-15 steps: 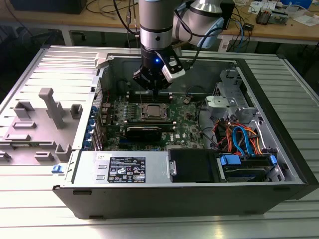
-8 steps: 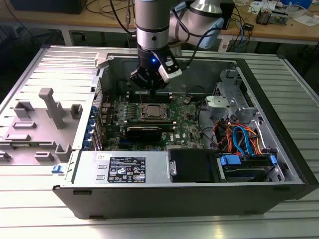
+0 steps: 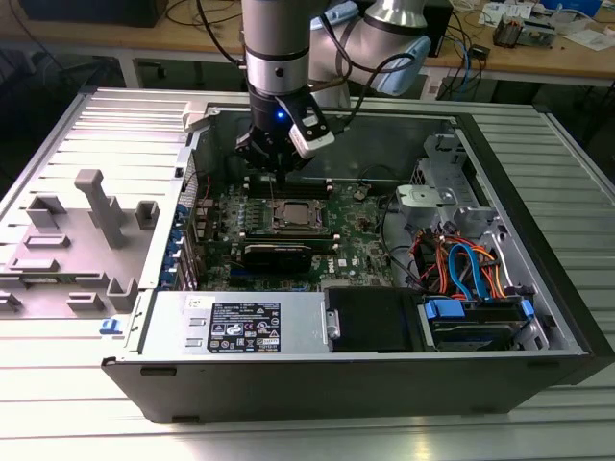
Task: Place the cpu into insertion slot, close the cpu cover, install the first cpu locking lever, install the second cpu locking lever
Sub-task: 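Install the first cpu locking lever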
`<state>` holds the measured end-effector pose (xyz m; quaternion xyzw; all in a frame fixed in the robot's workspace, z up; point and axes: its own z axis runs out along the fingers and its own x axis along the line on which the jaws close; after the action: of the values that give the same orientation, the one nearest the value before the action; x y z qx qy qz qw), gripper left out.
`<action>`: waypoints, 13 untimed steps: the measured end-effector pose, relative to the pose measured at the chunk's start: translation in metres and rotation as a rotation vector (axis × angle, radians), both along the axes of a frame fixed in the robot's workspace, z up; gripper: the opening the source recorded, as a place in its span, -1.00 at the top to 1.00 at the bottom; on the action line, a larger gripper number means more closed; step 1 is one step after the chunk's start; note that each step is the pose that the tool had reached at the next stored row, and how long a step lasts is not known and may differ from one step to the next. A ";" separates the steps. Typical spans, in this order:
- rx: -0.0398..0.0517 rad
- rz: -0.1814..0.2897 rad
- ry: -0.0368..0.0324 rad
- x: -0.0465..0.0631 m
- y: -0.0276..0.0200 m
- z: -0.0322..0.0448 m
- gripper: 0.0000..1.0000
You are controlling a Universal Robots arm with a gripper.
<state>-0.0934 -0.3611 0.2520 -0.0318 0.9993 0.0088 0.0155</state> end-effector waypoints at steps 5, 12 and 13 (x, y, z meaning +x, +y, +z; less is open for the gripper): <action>0.0001 0.000 0.0000 -0.008 0.0000 0.0000 0.79; 0.0001 0.000 0.0001 -0.011 -0.0002 -0.0001 0.79; 0.0001 0.000 0.0001 -0.011 -0.0002 -0.0001 0.79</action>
<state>-0.1046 -0.3613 0.2519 -0.0318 0.9993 0.0089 0.0155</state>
